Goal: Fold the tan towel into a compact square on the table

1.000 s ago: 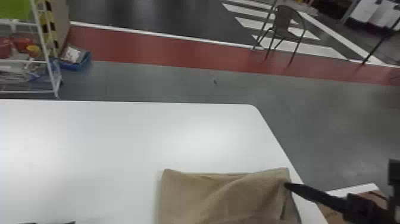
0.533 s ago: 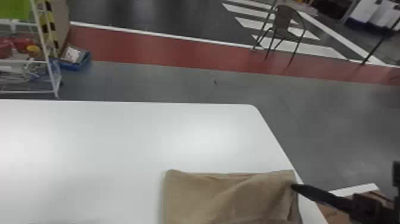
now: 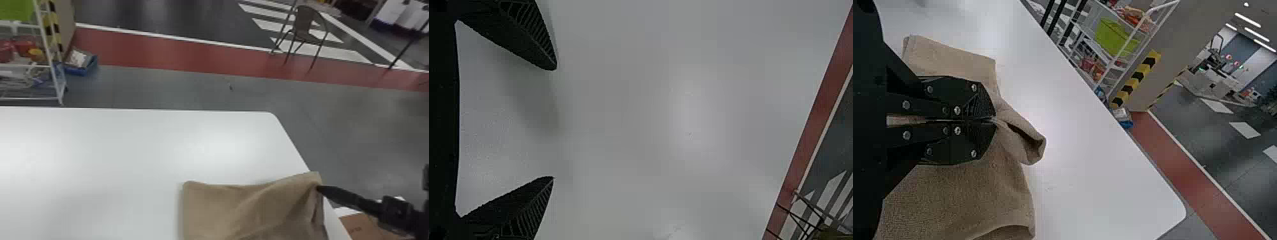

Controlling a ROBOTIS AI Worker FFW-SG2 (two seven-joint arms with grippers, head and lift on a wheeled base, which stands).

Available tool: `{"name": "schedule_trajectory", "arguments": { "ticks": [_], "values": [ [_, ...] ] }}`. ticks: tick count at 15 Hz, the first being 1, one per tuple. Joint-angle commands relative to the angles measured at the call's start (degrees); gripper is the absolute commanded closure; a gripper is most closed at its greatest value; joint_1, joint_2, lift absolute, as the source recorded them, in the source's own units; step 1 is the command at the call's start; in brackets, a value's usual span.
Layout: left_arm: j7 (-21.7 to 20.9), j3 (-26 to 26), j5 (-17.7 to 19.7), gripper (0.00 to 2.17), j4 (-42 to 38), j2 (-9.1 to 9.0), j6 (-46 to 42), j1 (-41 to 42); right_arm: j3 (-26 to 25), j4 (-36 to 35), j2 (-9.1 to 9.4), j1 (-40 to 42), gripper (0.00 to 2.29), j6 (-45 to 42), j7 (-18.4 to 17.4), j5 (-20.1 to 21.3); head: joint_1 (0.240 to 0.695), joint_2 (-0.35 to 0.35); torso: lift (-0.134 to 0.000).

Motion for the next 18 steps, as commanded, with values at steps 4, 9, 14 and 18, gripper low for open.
{"name": "schedule_trajectory", "arguments": {
  "ticks": [4, 9, 14, 18],
  "values": [
    [-0.09, -0.29, -0.64, 0.04, -0.06, 0.03, 0.75, 0.01, -0.31, 2.78, -1.03, 0.01, 1.11, 0.12, 0.89, 1.41, 0.695, -0.350, -0.123],
    [0.00, -1.53, -2.04, 0.04, -0.06, 0.03, 3.39, -0.87, -3.82, -0.73, 0.03, 1.94, 1.11, 0.12, 1.60, -1.14, 0.695, -0.350, -0.123],
    [-0.09, -2.40, -3.54, 0.04, -0.15, 0.12, 4.62, -1.22, -5.75, -0.99, -0.32, 1.94, 1.11, 0.12, 2.12, -0.96, 0.695, -0.350, -0.123],
    [-0.09, -5.13, -5.30, 0.04, -0.24, 0.03, 6.72, -1.22, -2.85, 4.10, -0.32, 2.91, 0.33, 0.12, 0.89, 2.29, 0.695, -0.350, -0.123]
  ]
}}
